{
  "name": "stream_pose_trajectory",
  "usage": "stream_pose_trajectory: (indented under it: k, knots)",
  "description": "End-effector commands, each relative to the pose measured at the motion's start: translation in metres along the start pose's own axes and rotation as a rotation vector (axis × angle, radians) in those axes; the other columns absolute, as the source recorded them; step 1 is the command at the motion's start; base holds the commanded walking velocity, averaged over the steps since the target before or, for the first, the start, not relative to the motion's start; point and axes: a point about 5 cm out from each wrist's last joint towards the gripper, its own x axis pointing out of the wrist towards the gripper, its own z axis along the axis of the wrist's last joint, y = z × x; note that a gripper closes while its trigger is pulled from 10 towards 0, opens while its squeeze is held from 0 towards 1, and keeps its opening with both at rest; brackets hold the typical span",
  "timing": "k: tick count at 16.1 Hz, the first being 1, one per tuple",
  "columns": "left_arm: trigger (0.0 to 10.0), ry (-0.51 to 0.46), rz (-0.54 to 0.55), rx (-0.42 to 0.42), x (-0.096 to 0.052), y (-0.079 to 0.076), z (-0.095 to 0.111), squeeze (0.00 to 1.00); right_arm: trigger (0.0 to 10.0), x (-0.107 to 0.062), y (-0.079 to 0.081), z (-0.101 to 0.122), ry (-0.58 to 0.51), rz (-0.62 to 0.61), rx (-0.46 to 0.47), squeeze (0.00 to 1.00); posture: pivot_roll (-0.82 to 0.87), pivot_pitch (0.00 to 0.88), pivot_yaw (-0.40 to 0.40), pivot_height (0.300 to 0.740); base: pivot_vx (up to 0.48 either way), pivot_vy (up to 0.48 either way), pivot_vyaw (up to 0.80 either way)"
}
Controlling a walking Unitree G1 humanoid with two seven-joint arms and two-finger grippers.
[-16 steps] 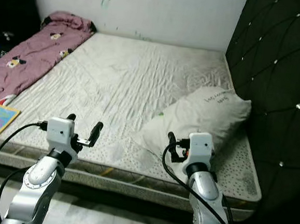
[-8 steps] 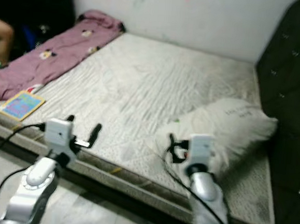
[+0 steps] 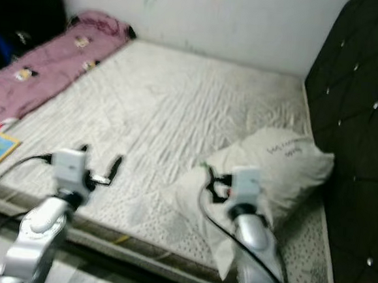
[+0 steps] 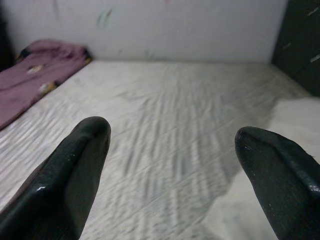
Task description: Clean up the room
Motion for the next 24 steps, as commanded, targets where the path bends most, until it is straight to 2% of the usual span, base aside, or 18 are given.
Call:
stream_pose_trajectory:
  k: [1, 7, 9, 12, 15, 17, 19, 21, 24]
  knots:
    - [10.0, 0.000, -0.027, -0.005, 0.003, -0.009, 0.001, 0.00, 10.0, -0.003, -0.010, -0.002, 0.012, -0.031, -0.008, 0.00, -0.05, 0.000, 0.002, 0.740, 0.000, 0.000, 0.00]
    - [10.0, -0.022, 0.003, 0.019, 0.007, -0.007, 0.005, 0.00, 10.0, 0.000, -0.014, 0.001, -0.010, -0.063, 0.005, 0.00, -0.04, 0.000, 0.014, 0.740, 0.000, 0.000, -0.22]
    - [10.0, -0.052, 0.022, 0.052, 0.014, -0.004, 0.012, 0.00, 10.0, 0.008, -0.013, 0.007, -0.046, -0.089, 0.001, 0.00, -0.03, 0.000, 0.063, 0.740, 0.000, 0.000, 0.00]
    - [10.0, -0.028, -0.043, 0.048, 0.020, -0.009, 0.010, 0.00, 10.0, 0.008, -0.016, 0.009, -0.070, -0.122, 0.004, 0.00, -0.07, 0.000, 0.134, 0.740, 0.000, 0.000, 0.00]
    - [10.0, -0.031, -0.058, 0.040, 0.028, -0.010, 0.012, 0.00, 10.0, 0.010, -0.009, 0.009, -0.071, -0.083, 0.023, 0.00, -0.08, 0.000, 0.152, 0.740, 0.000, 0.000, 0.00]
    - [10.0, -0.027, -0.047, 0.011, 0.033, -0.007, 0.012, 0.00, 10.0, 0.021, 0.015, 0.014, -0.079, 0.084, -0.001, 0.00, -0.08, 0.000, 0.134, 0.740, 0.000, 0.000, 0.00]
    - [10.0, -0.034, -0.032, 0.005, 0.032, -0.007, 0.012, 0.00, 10.0, 0.027, 0.022, 0.015, -0.073, 0.133, 0.000, 0.00, -0.06, 0.000, 0.108, 0.740, 0.000, 0.000, 0.00]
    - [10.0, -0.038, 0.029, -0.013, 0.023, -0.003, 0.010, 0.00, 10.0, 0.037, 0.031, 0.014, -0.029, 0.200, 0.031, 0.00, 0.03, 0.000, -0.001, 0.740, 0.000, 0.000, 0.00]
    - [10.0, -0.029, 0.124, -0.054, 0.012, 0.007, 0.004, 0.00, 10.0, 0.043, 0.045, 0.004, 0.038, 0.282, 0.007, 0.00, 0.08, 0.000, -0.073, 0.740, 0.000, 0.000, 0.00]
